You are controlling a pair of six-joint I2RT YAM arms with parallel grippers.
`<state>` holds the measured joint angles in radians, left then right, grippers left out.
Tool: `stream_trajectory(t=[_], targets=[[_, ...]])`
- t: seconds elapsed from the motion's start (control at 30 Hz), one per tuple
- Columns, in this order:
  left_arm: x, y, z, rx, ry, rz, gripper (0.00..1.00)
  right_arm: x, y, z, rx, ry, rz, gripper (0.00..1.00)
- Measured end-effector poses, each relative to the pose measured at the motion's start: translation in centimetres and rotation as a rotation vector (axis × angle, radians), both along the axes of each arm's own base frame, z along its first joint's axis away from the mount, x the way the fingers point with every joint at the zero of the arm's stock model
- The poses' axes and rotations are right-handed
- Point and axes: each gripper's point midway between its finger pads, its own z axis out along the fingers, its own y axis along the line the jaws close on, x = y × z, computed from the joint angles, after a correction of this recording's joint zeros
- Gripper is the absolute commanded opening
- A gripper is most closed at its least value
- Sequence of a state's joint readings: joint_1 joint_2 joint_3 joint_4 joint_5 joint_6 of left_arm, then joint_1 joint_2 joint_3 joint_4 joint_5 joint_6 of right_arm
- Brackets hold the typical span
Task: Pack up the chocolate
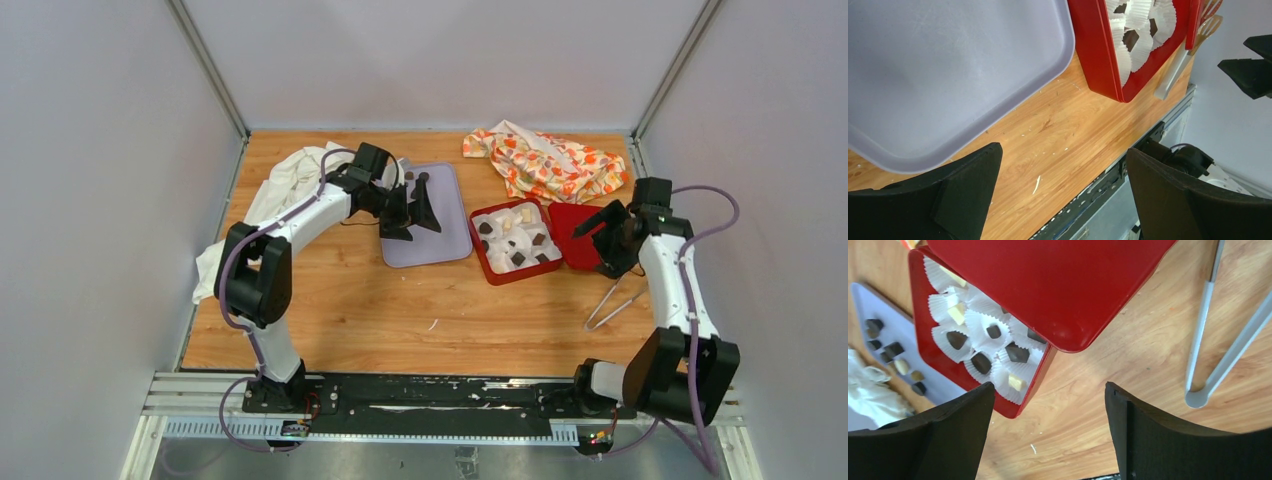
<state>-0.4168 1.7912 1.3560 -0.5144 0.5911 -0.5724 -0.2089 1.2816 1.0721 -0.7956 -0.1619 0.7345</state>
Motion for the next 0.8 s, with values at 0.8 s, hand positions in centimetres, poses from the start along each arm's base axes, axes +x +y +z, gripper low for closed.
stream_trajectory(t=[0.8], targets=[[0.4, -0.9, 0.6, -0.033, 0.012, -0.038, 0.99, -1.4, -0.4, -6.2, 0.298, -0.238, -0.432, 0.88]])
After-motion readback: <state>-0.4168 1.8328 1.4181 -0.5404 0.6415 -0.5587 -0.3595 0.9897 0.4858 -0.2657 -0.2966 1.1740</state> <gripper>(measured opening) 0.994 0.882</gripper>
